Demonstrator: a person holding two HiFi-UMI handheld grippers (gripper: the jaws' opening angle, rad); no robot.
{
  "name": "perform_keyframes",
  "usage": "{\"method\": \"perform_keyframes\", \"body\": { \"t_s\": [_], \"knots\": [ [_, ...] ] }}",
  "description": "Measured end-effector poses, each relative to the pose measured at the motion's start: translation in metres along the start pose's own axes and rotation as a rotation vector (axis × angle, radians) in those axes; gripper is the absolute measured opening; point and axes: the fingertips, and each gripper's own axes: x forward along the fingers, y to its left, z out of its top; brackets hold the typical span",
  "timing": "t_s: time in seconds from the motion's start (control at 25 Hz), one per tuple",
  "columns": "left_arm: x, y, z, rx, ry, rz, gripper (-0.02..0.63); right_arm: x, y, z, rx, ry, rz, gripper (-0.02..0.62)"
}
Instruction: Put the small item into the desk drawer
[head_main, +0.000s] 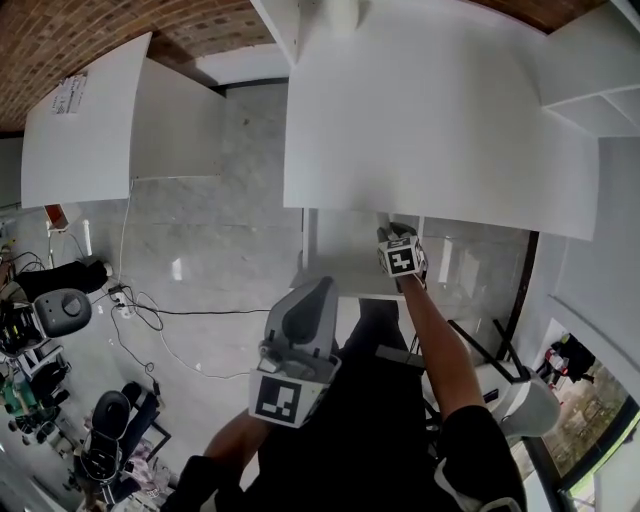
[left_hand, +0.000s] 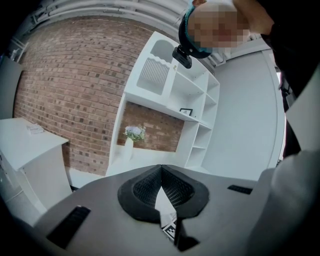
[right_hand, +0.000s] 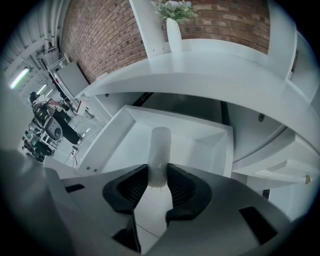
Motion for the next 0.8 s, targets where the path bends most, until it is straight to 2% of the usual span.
{"method": "perform_keyframes", "body": {
  "t_s": [0.8],
  "knots": [
    [0.003,0.013,-0.022,-0.011,0.039,0.029,0.023,0.049,-0.016,-0.038,0.127,0.104,-0.040,0.138]
  ]
}}
